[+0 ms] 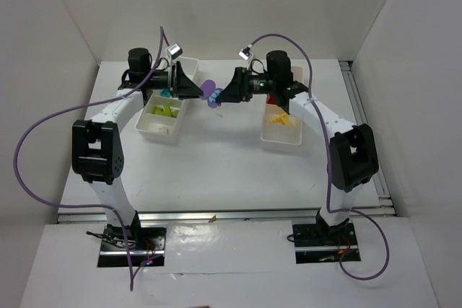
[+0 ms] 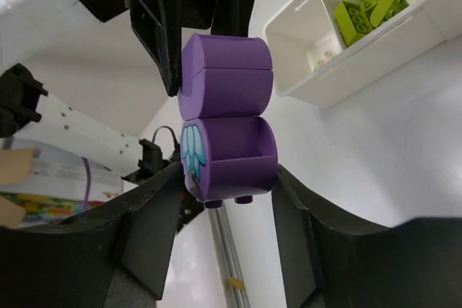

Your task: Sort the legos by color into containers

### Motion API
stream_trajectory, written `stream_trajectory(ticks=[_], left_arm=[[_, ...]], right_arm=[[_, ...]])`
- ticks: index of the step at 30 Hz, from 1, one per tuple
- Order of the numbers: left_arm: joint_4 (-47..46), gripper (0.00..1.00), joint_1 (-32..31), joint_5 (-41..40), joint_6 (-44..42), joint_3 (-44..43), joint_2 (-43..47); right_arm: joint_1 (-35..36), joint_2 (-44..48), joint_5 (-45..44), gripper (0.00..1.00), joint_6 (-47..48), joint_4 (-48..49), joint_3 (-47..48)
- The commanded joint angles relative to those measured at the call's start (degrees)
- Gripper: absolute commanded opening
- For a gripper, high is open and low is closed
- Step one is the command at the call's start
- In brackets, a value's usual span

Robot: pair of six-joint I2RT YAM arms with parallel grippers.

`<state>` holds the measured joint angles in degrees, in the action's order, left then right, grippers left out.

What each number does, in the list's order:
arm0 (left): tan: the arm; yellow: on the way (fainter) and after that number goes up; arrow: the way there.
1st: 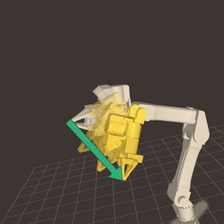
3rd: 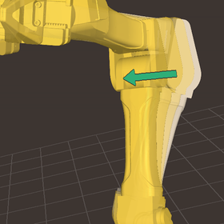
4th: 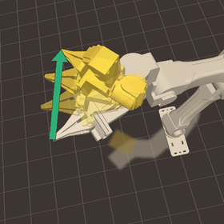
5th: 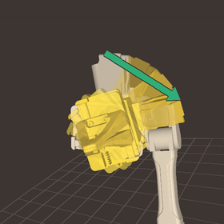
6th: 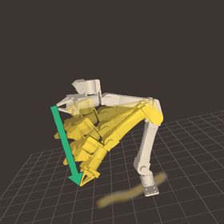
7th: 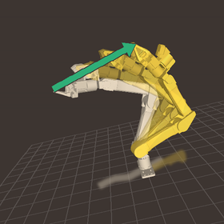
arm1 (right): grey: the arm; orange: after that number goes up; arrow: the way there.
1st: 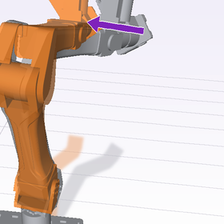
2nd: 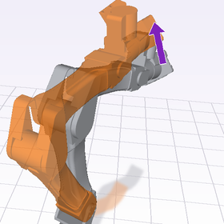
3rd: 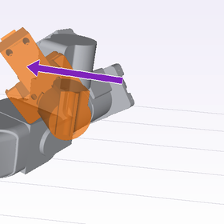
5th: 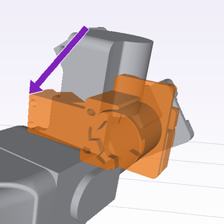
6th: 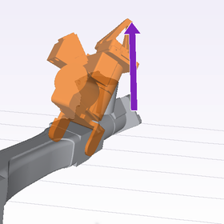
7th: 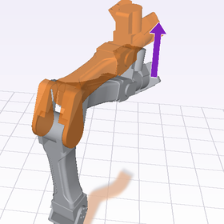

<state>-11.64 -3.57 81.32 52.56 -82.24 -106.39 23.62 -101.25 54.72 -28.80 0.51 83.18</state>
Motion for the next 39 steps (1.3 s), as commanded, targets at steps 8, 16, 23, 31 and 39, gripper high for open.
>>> stream_trajectory(ticks=[8,16,23,31,39], left_arm=[[-3.6,0.0,0.1,1.5,-0.1,0.9,3.1],[-11.1,0.0,0.6,1.5,7.4,-0.9,2.1],[-25.1,0.0,-0.6,0.9,18.1,1.0,-0.2],[12.8,0.0,-4.3,-7.6,-9.3,-7.6,-2.7],[30.2,0.0,-13.5,-15.0,-20.0,-13.2,-7.2]], right_arm=[[0.6,1.1,2.1,0.15,-6.7,10.4,-4.2],[-1.1,10.2,-7.5,0.12,-0.1,-1.6,-11.7],[-4.2,17.8,-17.1,0.1,4.8,-12.9,-14.5],[-7.1,21.9,-30.7,0.08,8.8,-23.9,-13.9],[-9.1,28.7,-51.5,0.08,11.9,-33.5,-15.9]])
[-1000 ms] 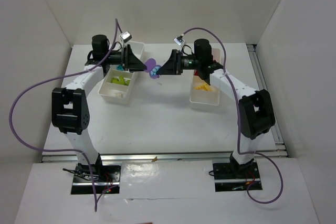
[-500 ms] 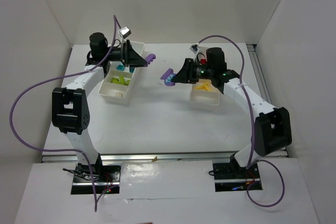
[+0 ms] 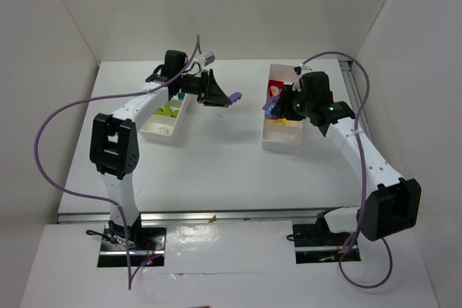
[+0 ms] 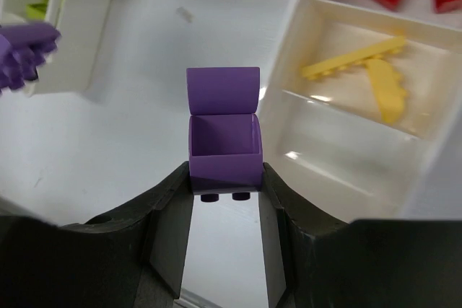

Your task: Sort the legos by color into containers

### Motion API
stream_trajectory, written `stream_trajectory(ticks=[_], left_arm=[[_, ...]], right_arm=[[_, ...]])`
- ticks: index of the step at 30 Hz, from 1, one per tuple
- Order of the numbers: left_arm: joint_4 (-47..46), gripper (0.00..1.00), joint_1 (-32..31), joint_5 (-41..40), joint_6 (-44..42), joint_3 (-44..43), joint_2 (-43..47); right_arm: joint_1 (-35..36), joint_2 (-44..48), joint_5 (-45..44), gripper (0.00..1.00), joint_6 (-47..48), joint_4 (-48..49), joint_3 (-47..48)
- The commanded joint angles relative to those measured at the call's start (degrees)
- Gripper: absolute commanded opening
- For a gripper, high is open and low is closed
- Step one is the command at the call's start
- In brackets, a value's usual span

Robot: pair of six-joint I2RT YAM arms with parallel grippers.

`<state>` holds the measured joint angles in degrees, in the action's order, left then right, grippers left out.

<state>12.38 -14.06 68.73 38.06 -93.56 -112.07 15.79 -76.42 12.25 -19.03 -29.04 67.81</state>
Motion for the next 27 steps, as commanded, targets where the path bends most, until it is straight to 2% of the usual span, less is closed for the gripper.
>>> stream_trajectory(ticks=[1,5,10,14,18,21,22,27], left_arm=[[6.2,0.0,-4.2,-2.5,-5.5,-2.8,-2.1],[6.2,0.0,-11.4,-5.2,-3.8,-6.7,-5.9],[5.6,0.0,-19.3,-10.4,-0.8,-16.8,-14.5],[6.2,0.0,-21.7,-15.7,1.3,-23.4,-20.8],[9.2,0.01,-21.7,-20.6,2.1,-26.8,-22.9],[11.3,0.34,-21.7,-22.5,0.4,-28.5,-23.5],[11.9,0.54,-21.7,-22.5,0.4,-29.2,-24.2],[11.9,0.73,-21.7,-20.3,0.4,-29.3,-24.1]], right_arm=[[-2.1,5.2,-10.3,0.08,2.2,-4.5,-0.5],[-3.2,8.9,-15.9,0.08,0.1,-5.1,0.9],[-4.4,12.6,-22.5,0.08,-1.2,-5.9,2.7],[-5.6,13.4,-24.9,0.08,-1.7,-7.3,3.7],[-6.1,13.9,-24.9,0.08,-1.7,-8.6,5.0],[-6.7,14.5,-25.4,0.08,-1.7,-8.6,5.0],[-7.3,14.5,-25.4,0.08,-1.2,-8.6,5.0],[-7.9,14.5,-24.4,0.08,-1.2,-9.1,5.0]])
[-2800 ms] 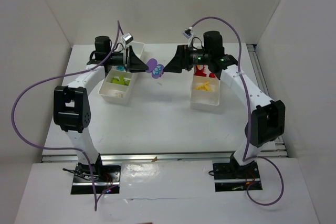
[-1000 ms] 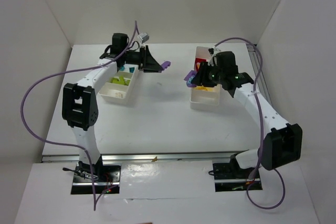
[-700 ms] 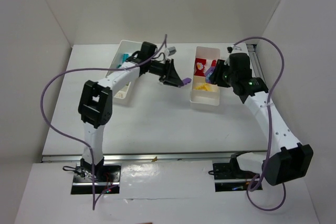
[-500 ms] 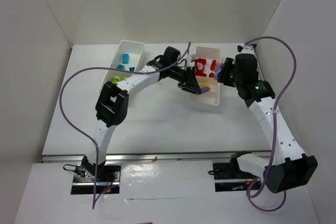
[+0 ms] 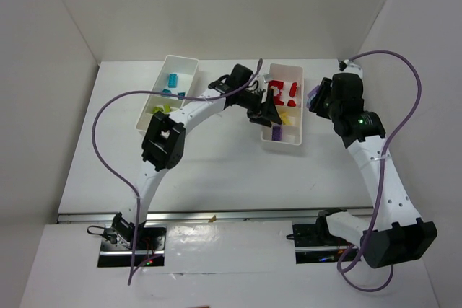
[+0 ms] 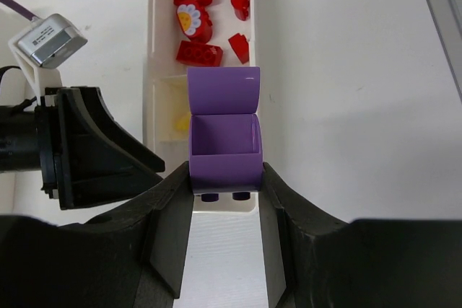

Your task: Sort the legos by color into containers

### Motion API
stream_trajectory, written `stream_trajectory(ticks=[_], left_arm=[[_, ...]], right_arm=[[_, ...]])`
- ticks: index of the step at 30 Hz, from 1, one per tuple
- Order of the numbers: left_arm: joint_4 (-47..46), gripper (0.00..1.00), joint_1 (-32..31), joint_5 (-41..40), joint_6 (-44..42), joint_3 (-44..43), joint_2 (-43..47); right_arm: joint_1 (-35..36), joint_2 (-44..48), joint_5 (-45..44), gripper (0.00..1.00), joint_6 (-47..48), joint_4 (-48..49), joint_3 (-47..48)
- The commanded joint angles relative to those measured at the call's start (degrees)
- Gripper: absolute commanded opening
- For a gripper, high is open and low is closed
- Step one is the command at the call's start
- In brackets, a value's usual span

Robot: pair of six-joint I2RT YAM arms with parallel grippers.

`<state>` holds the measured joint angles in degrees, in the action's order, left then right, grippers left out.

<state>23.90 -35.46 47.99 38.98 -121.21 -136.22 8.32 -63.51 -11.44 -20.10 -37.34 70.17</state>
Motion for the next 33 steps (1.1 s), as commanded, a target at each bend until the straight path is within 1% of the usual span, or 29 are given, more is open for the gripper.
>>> stream_trajectory(ticks=[1,3,6,9,11,12,13,14,15,16,17,18,19,20,22,23,25,26,27,28,29,30,33], left_arm=[[0.4,0.74,-0.3,1.0,-0.5,-1.7,0.1],[0.4,0.79,-0.3,1.9,-1.0,-1.0,1.9],[0.4,0.81,-0.3,4.1,-1.6,-0.4,4.9],[0.9,0.81,0.2,4.9,-2.9,3.1,8.6],[0.9,0.79,2.4,6.7,-3.6,5.7,13.3],[0.3,0.79,4.9,7.6,-3.6,8.7,15.0],[-1.1,0.79,6.4,8.7,-3.6,10.6,16.7],[-3.2,0.85,7.9,11.8,-3.0,12.6,20.3],[-5.8,0.88,9.3,13.9,-2.9,17.3,22.1],[-11.7,0.92,12.0,16.6,-2.2,19.5,23.7],[-15.2,0.94,13.2,19.9,-1.5,21.6,24.9],[-18.0,0.96,14.4,22.8,-0.3,23.5,26.7],[-20.4,0.96,16.2,27.5,1.7,26.5,27.6],[-25.6,0.96,16.8,29.0,2.8,28.1,28.5],[-28.5,0.96,18.1,31.2,3.7,30.8,30.8],[-29.3,0.96,18.1,31.9,3.7,30.8,31.4],[-30.5,0.97,18.1,32.6,4.3,30.8,32.1],[-25.5,0.97,18.1,32.0,-0.5,29.1,32.1],[-25.5,0.97,18.1,32.0,-0.6,29.1,32.1],[-17.1,0.97,18.1,29.7,-6.4,25.9,32.1],[-13.6,0.97,18.1,28.8,-8.5,24.1,30.6],[-12.2,0.97,18.1,28.7,-9.0,22.8,30.1],[-13.4,0.98,16.9,28.2,-7.3,19.5,29.3]], right_arm=[[-0.9,1.6,-0.7,0.08,0.4,-0.8,2.6],[-0.9,1.6,0.5,0.08,0.4,-0.3,2.6],[-0.9,1.1,1.2,0.08,0.4,0.3,2.6],[-0.9,1.1,4.3,0.08,1.1,1.9,2.6],[-1.5,0.6,11.5,0.08,3.4,3.9,2.6],[-1.5,-0.2,14.7,0.08,4.3,3.9,3.2],[-1.5,-1.9,21.1,0.08,5.0,4.4,4.3],[-1.5,-2.9,24.9,0.08,6.0,4.4,5.0],[-1.5,-4.1,28.5,0.08,6.0,4.4,5.8],[-1.5,-6.1,31.9,0.08,6.6,4.4,6.5],[-1.5,-7.1,39.6,0.08,6.7,5.8,7.3],[-1.5,-8.1,42.9,0.08,6.7,5.8,7.9],[-1.5,-10.1,46.4,0.08,6.7,6.7,8.7],[-1.5,-11.1,53.6,0.08,6.7,8.2,8.7],[-1.5,-12.4,60.7,0.08,3.6,11.7,8.7],[-1.5,-13.6,67.1,0.08,2.4,15.8,8.1],[-1.5,-15.1,72.3,0.08,-0.3,19.0,8.1],[-1.5,-16.6,76.5,0.08,-0.8,20.9,8.1],[-0.9,-17.3,77.9,0.08,-0.8,20.9,8.7],[-0.8,-18.0,78.4,0.08,0.1,20.3,9.4],[0.0,-18.6,78.4,0.08,1.0,19.2,10.8],[0.8,-19.5,78.4,0.08,1.7,18.3,10.9],[2.5,-20.2,79.1,0.08,1.7,18.3,10.9]])
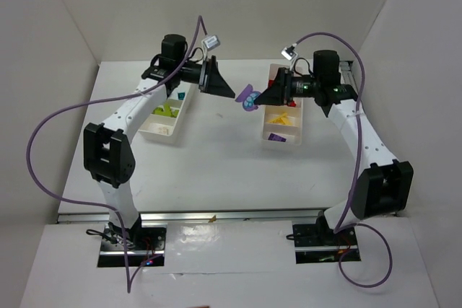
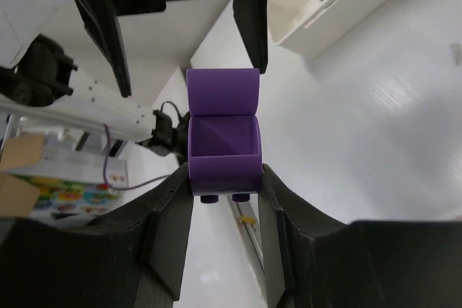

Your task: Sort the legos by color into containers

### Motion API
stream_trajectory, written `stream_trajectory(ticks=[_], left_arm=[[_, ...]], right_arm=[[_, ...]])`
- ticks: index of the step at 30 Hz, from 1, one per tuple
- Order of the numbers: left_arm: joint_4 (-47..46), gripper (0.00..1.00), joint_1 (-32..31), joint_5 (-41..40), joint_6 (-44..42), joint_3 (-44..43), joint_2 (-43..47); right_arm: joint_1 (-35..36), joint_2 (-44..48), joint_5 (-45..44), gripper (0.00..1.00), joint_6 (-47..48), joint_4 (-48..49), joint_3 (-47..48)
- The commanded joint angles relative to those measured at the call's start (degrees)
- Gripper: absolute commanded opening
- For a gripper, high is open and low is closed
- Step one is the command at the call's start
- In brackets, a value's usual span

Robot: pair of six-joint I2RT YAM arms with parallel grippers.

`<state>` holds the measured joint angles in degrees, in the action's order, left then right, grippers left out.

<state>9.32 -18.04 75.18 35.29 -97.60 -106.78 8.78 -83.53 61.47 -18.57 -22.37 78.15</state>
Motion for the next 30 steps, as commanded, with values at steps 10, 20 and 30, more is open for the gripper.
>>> stream_trajectory(ticks=[10,20,30], left_arm=[[2.2,0.91,-2.4,3.4,-3.0,-8.9,-4.5],[-0.5,0.48,-3.5,4.8,-1.3,-7.7,-5.0],[-6.2,0.0,2.2,2.0,5.5,-2.9,-5.0]], right_arm=[[3.7,-1.2,5.7,0.08,0.2,4.5,1.8],[3.7,-1.7,4.5,0.08,0.2,4.5,1.2],[-0.2,0.0,-4.9,0.07,6.6,-6.0,0.1]])
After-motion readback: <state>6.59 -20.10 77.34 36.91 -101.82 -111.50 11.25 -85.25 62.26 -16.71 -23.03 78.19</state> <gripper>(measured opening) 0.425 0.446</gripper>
